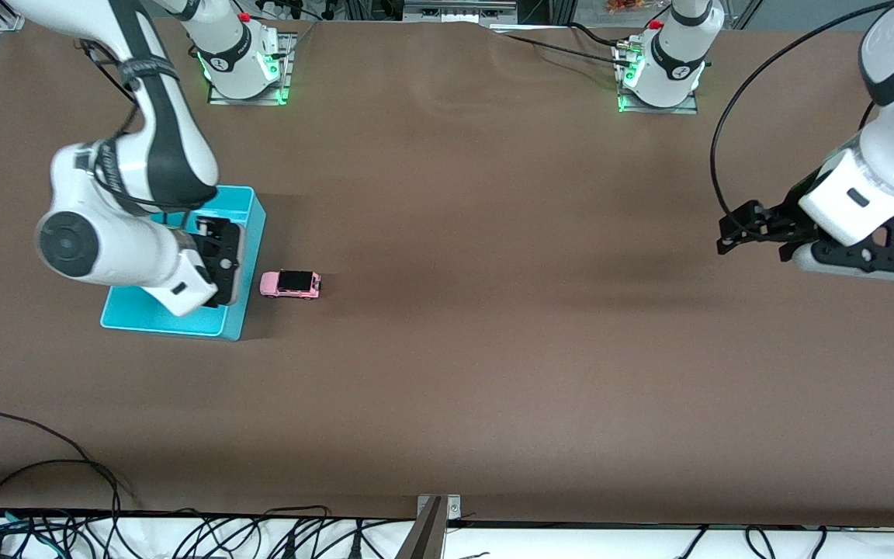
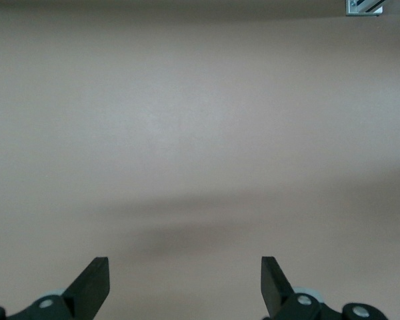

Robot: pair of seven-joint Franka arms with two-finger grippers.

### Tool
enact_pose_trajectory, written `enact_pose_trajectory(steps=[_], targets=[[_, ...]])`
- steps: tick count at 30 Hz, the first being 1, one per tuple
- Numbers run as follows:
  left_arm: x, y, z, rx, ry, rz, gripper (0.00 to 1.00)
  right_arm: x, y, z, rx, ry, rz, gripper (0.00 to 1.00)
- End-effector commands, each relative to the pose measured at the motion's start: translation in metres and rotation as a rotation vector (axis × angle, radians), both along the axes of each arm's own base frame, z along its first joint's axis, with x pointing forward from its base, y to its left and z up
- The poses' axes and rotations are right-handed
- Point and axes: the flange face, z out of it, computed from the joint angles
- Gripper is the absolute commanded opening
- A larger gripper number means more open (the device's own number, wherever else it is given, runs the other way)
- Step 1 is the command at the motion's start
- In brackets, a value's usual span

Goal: Wind and store pink jeep toy

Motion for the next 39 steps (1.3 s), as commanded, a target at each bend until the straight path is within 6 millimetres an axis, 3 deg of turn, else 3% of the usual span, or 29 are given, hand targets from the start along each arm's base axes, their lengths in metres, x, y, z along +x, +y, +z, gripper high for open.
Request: enact_pose_trajectory(steps=[1,5,6,10,16,23,26,29,32,36,39], targets=[[-0.033,-0.008,0.015,0.068,-0.041,-0.022,1.00,-0.011,0.013,-0.023,0.016,-0.055,0.040,1.00],[-0.037,-0.011,0.011,0.120,-0.040,-0.043,1.00,-0.014,0.019,-0.050,0.015,-0.070,0.046,1.00],[-0.045,-0.006,0.008,0.144,-0.029,-0.042,1.00,-0.015,0.024,-0.074,0.009,-0.053,0.053,1.00],[-0.054,-0.004,-0.002,0.145,-0.003,-0.039,1.00,-0.018,0.030,-0.087,0.007,-0.055,0.062,1.00],[-0.074,-0.004,0.003,0.143,0.010,-0.042,1.00,-0.030,0.036,-0.109,0.004,-0.083,0.074,1.00],[-0.071,0.001,0.011,0.143,-0.004,-0.043,1.00,-0.041,0.032,-0.130,0.008,-0.130,0.070,1.00],[-0.068,0.011,0.014,0.140,-0.008,-0.021,1.00,-0.043,0.030,-0.139,0.006,-0.133,0.067,0.99],[-0.067,0.014,0.016,0.142,-0.008,-0.015,1.00,-0.043,0.031,-0.141,0.007,-0.133,0.072,0.85],[-0.065,0.030,0.020,0.140,-0.015,0.018,1.00,-0.045,0.038,-0.141,0.007,-0.132,0.087,0.64],[-0.056,0.031,0.020,0.143,-0.016,0.021,1.00,-0.047,0.042,-0.140,0.007,-0.129,0.093,0.38],[-0.051,0.030,0.027,0.151,-0.029,0.020,1.00,-0.046,0.042,-0.138,0.006,-0.128,0.083,0.33]])
